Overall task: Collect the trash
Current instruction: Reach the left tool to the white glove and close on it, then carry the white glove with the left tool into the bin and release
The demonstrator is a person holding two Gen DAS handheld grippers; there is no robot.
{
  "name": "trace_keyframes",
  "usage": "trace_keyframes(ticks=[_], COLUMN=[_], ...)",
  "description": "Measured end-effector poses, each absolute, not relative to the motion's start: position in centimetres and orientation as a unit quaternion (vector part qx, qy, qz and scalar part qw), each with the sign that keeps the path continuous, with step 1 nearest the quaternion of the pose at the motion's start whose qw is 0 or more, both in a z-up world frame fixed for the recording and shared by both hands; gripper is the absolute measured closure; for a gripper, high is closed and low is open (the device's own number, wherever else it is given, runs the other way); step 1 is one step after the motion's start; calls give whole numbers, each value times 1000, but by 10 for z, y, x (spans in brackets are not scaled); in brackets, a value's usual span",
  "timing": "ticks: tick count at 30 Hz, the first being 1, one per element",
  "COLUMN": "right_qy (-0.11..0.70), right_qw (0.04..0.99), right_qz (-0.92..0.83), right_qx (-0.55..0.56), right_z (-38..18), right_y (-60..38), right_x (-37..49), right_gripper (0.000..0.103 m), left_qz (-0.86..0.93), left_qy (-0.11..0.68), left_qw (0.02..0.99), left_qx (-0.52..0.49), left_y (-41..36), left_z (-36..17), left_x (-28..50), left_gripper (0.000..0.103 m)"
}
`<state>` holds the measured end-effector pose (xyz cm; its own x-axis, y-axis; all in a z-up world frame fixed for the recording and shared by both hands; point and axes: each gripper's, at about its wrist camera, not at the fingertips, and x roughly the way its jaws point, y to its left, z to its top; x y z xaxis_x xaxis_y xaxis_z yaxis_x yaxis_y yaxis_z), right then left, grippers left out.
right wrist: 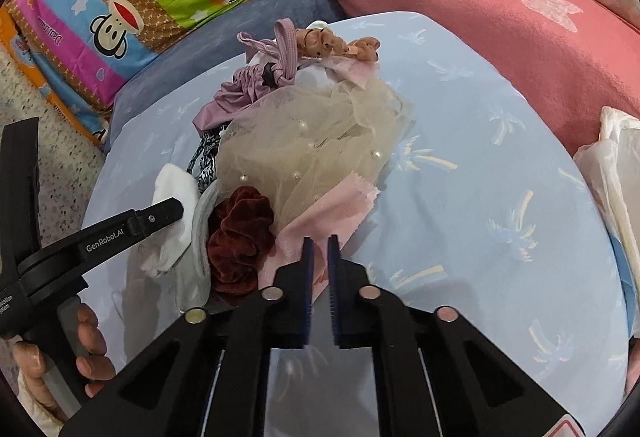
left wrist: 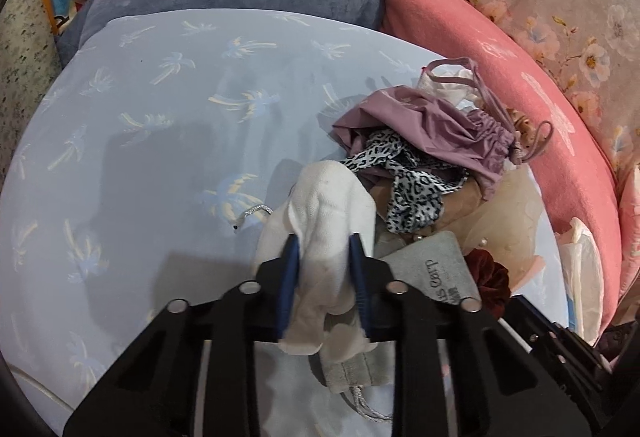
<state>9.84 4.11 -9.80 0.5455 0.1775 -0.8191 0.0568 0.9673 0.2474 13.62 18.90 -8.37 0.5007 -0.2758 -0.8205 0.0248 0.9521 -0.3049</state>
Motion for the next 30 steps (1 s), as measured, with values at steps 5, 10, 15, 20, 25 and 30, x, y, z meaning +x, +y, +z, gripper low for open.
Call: trace_keyframes(ticks=[5, 10, 15, 20, 25, 30], right_qy=[458, 443, 462, 482, 499, 495], right_qw=[879, 887, 877, 865, 852, 852], right_qz=[35, 37, 41, 49, 65, 73], right_qx=[125, 126, 125, 131, 142, 151], right_z=[-82, -65, -74, -96, -117, -112], right_y=[35, 29, 31, 40, 49, 47], right_x=[85, 76, 77, 89, 98, 89], right_gripper=[103, 103, 80, 58, 72, 101], left_qz=[-95, -104, -105, -108, -109, -113], left_qy=[479, 461, 443, 433, 432, 431], left_qw=[864, 872, 882, 887, 888, 889], left_qx=[-127, -126, -119, -120, -115, -108], left_y=[188, 184, 183, 185, 180, 172], left_z=[-72, -54, -38, -30, -30, -28], left_x=[127, 121, 114, 110, 108, 105], left_gripper=[86, 87, 87, 86, 86, 86])
